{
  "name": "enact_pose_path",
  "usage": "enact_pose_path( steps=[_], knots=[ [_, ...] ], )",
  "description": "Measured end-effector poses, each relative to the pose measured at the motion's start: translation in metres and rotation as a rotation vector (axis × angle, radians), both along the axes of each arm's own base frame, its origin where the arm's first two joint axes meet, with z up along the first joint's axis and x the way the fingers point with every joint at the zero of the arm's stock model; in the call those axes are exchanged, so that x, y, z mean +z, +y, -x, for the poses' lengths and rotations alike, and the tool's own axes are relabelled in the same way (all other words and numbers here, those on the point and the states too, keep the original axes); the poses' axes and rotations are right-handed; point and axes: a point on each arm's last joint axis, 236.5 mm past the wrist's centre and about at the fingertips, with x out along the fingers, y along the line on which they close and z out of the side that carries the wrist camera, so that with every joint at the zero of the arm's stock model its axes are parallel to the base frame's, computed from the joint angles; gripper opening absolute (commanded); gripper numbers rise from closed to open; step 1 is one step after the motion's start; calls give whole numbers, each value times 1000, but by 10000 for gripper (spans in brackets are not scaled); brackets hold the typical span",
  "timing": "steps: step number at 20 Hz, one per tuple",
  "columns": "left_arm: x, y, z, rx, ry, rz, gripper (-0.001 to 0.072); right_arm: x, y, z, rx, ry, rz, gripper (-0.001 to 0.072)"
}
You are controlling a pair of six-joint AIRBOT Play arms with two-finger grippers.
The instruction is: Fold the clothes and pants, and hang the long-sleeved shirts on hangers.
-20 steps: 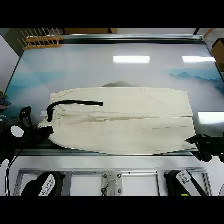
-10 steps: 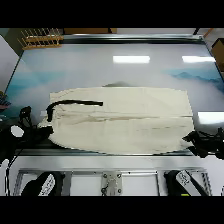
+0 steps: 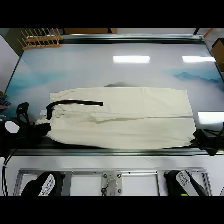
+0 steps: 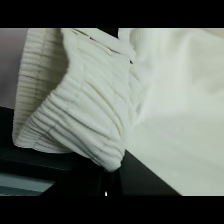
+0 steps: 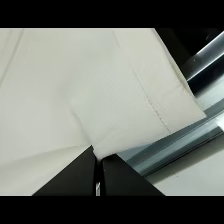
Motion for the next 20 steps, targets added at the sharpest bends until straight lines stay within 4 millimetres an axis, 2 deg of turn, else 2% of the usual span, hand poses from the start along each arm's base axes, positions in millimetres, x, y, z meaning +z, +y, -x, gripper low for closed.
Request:
enact_pose_path(
  steps=[4, 8, 10, 15, 20],
  knots=[
    [42, -1, -13, -28, -22, 1, 15, 45, -14, -19, 63, -21, 72, 13],
    [83, -5, -37, -68, -64, -9, 15, 87, -21, -65, 115, -66, 139, 13],
    [94, -9, -52, -96, -55, -6, 15, 104, -23, -93, 148, -76, 168, 13],
    [93, -8, -99, -116, 8, 19, 15, 123, -22, -170, 223, -91, 191, 13],
    [73, 0, -146, -114, 71, 46, 15, 114, -13, -233, 270, -91, 183, 14]
  ],
)
